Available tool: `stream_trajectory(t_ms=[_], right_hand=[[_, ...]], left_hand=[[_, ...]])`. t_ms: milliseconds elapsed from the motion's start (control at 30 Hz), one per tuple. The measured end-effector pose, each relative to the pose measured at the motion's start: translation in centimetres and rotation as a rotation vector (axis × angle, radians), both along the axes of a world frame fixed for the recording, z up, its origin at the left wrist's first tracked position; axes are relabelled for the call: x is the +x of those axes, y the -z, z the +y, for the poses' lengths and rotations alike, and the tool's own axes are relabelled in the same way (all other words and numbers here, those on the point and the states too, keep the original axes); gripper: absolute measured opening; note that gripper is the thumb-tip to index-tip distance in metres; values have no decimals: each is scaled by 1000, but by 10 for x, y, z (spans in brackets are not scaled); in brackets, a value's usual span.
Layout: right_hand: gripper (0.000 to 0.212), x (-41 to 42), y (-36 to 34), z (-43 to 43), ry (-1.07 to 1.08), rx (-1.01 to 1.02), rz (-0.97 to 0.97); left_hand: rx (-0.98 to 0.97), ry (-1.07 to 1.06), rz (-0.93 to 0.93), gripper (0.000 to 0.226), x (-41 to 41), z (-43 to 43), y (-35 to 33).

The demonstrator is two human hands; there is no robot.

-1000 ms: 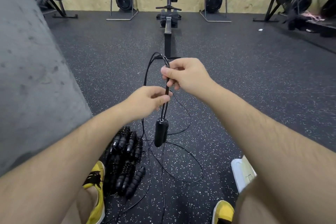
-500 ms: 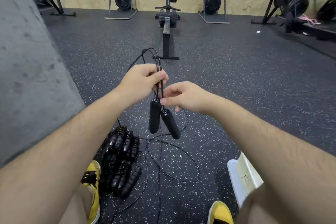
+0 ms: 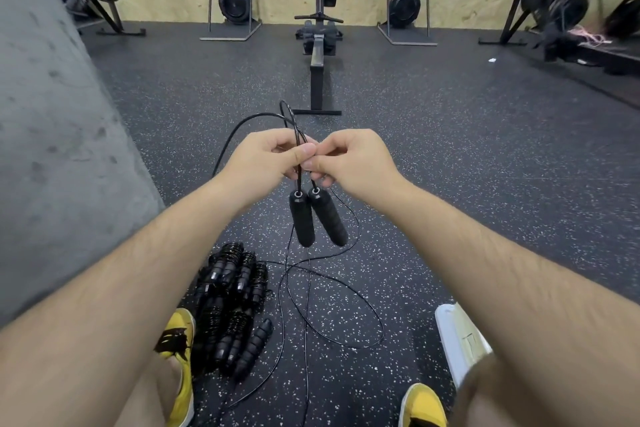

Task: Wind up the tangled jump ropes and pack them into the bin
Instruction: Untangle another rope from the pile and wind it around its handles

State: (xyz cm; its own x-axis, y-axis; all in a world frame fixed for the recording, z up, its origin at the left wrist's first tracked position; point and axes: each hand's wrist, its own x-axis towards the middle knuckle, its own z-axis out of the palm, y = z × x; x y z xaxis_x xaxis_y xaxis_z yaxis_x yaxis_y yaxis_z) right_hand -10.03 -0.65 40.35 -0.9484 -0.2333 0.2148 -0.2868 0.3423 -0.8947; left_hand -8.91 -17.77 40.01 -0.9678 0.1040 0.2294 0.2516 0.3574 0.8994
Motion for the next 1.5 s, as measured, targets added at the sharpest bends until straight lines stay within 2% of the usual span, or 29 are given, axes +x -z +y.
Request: stream_trajectory(t_ms=[167,233,300,333,433,500,633,733,800,900,933,967,1000,1067,1133,1200,1300,1433,1500], right_hand=[[13,-1,2,-1,-7,-77,32],[32,1,4,1,-48,-35,14],[58,1,9,4,-140,72,-75],[64,1,13,5,-207,126,-127],[50,3,26,4,-325,256,-217],[45,5,34,0,-354,258,-259],[51,5,38,-7,-342,216,-281],[33,1,30,-2,-350,240,-294],[27,1,22,1,-366,270,-303],[41,-2,16,3,-405,352,-313],[45,-2,15,4,-417,383,-315],[48,-3,13,3,-424,413,-316],[51,-3,12,3,-433,430,-320],[50,-3,11,2,-454,403,-336],[46,-4,9,3,-467,316,-375],[50,-4,6,4,-462,297,-390],[48,-4,2,8,-407,390,-380],[39,2,-7,13,-355,488,-325],[50,5,-12,15,-286,592,-208]], left_hand=[[77,-33,2,17,1,0,0],[105,-60,9,21,1,-1,-3],[132,-57,3,19,1,-2,-8],[149,-48,-3,17,1,-2,-10],[203,-27,-12,14,3,-3,-15],[236,-20,-17,15,4,-4,-16],[258,-17,-21,16,1,-11,-15],[245,-53,-51,23,0,-17,-17],[78,-118,-84,36,0,-24,-18],[-578,-362,-1,52,3,-34,-15],[-755,-394,108,44,5,-35,-14],[-811,-332,230,27,9,-33,-16],[-817,-181,320,14,13,-32,-17],[-825,184,393,53,18,-26,-15],[-899,334,395,76,22,-18,-10],[-956,333,399,84,20,-12,-3],[-1022,296,403,70,14,-11,-1],[-914,251,297,51,12,-15,1],[-866,205,274,48,10,-20,0]])
